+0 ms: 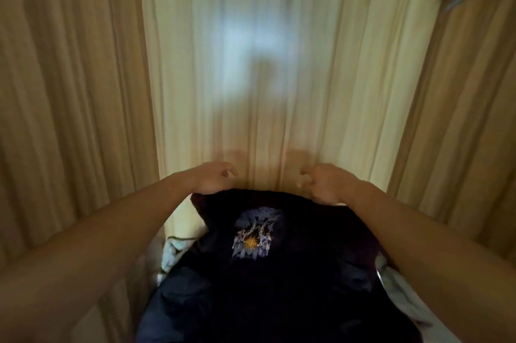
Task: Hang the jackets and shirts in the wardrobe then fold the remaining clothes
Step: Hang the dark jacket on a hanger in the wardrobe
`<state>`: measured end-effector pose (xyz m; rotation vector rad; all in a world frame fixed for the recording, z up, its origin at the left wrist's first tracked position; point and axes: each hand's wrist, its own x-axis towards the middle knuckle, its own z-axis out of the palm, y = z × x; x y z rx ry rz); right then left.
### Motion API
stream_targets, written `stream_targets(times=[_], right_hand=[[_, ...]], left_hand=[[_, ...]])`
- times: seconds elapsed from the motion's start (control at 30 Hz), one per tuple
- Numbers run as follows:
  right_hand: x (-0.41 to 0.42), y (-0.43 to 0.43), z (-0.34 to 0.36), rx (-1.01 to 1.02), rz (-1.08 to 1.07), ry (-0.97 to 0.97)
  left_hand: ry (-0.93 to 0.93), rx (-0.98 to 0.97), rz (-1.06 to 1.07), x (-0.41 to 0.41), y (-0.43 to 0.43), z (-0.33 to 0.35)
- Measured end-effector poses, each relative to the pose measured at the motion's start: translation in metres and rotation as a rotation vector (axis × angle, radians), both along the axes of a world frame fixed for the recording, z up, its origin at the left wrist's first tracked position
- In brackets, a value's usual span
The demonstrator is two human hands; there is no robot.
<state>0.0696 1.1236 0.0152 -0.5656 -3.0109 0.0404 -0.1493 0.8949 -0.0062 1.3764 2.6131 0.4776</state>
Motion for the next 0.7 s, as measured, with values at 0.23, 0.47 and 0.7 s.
stream_targets(times=[0.23,0.47,0.7], right_hand=[[0.028,-0.035,0.154,0.079,-0.013,0.230],[0.058,-0.049,0.248,0.138,-0.072,0.546],[0.078,-0.067,0.289,-0.027,-0.012,1.013]], left_hand=[[0.160,0.170,-0.053,0.048,-0.007,0.155],[0.271,0.321,-0.083,0.090,-0.020,0.262],[0.297,0.416,-0.083,0.116,-0.029,0.311]])
